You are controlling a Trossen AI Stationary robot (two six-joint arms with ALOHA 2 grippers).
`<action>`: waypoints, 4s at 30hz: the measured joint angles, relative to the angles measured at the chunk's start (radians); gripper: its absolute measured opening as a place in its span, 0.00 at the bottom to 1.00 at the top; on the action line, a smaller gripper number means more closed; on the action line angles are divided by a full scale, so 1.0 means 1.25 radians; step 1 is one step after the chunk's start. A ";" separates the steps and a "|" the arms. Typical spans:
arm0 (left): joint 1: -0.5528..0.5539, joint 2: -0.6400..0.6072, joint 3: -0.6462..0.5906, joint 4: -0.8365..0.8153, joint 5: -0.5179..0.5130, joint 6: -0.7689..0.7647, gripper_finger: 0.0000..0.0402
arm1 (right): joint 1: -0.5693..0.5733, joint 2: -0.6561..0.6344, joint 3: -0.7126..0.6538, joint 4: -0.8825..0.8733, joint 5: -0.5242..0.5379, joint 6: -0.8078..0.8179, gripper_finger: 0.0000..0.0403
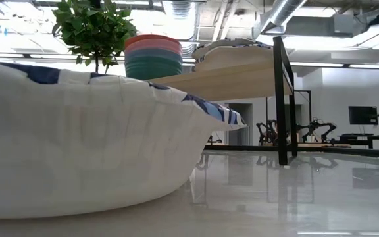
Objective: Place and stack bowls onto a shelf
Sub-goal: Stack the white patterned bowl on top of the other white patterned bowl on the shelf
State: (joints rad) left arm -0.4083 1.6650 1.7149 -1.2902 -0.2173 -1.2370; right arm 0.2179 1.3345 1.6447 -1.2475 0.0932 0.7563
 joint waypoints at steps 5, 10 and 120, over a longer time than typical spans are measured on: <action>-0.048 0.000 0.000 -0.027 -0.012 -0.037 0.46 | 0.102 0.096 0.000 0.006 0.033 0.098 0.52; -0.085 0.000 -0.006 -0.041 -0.019 -0.046 0.46 | 0.162 0.200 0.000 0.016 0.042 0.199 0.52; -0.185 -0.296 -0.604 0.762 -0.303 -0.429 0.00 | 0.264 0.238 0.000 -0.048 0.203 0.209 0.52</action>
State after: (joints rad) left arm -0.6396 1.2953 0.9596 -0.3378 -0.5954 -1.7737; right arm 0.5484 1.6314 1.6444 -1.3070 0.3468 1.0172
